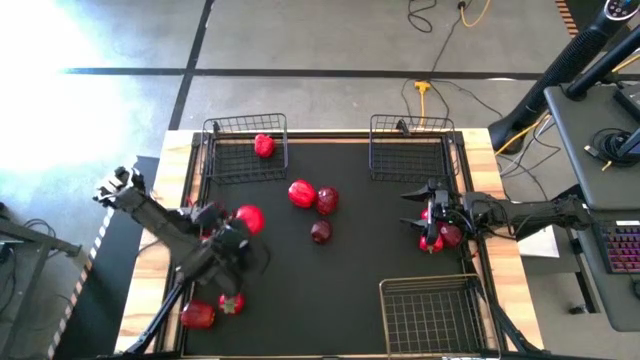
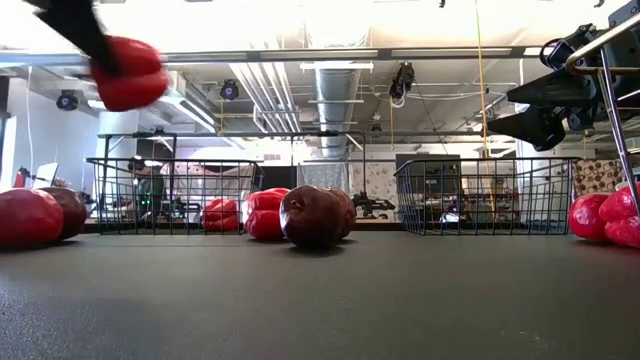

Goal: Sort produce into baskets
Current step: Put the bell pepper into the left black wire basket

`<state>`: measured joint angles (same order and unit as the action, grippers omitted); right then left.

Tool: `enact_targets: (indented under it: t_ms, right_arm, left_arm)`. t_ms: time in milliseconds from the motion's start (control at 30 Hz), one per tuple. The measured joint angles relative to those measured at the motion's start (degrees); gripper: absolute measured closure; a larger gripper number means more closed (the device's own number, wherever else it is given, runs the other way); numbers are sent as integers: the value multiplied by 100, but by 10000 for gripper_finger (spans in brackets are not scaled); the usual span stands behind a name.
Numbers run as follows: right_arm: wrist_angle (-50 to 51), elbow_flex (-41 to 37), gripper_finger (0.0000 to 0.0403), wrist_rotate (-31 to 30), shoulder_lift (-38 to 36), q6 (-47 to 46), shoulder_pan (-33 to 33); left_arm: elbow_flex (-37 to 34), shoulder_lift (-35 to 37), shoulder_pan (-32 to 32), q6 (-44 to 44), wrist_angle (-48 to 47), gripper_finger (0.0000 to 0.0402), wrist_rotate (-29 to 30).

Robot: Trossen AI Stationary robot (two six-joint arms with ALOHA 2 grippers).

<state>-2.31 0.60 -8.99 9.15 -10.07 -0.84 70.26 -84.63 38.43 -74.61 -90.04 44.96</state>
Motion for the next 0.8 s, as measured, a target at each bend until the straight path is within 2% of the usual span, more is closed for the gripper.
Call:
enact_targets:
  t_ms: [133, 233, 367, 467, 533, 633, 733, 800]
  right_arm:
    - [0, 0, 30, 0, 2, 0, 0]
    - [-2, 0, 30, 0, 2, 0, 0]
    - [0, 0, 30, 0, 1, 0, -1]
    - [-1, -1, 30, 0, 0, 0, 0]
    - [0, 0, 30, 0, 2, 0, 0]
    - [-2, -1, 30, 0, 0, 0, 0]
    - [-2, 0, 30, 0, 0, 0, -1]
    - [-2, 0, 30, 0, 0, 0, -2]
  left_arm:
    - [-220, 40, -1063, 1127, -2, 116, 617]
    - [-339, 38, -2044, 1868, 1, 116, 845]
    - [-453, 98, -3464, 3029, 106, 116, 976]
    - [-524, 250, -4659, 3863, 635, 116, 932]
    - [-560, 330, -5451, 4563, 1182, 116, 587]
    - [-566, 413, -6556, 5499, 2055, 116, -280]
    - [-557, 416, -7534, 5959, 2767, 116, -1250]
    - [-557, 367, -8048, 6036, 3125, 116, -1624]
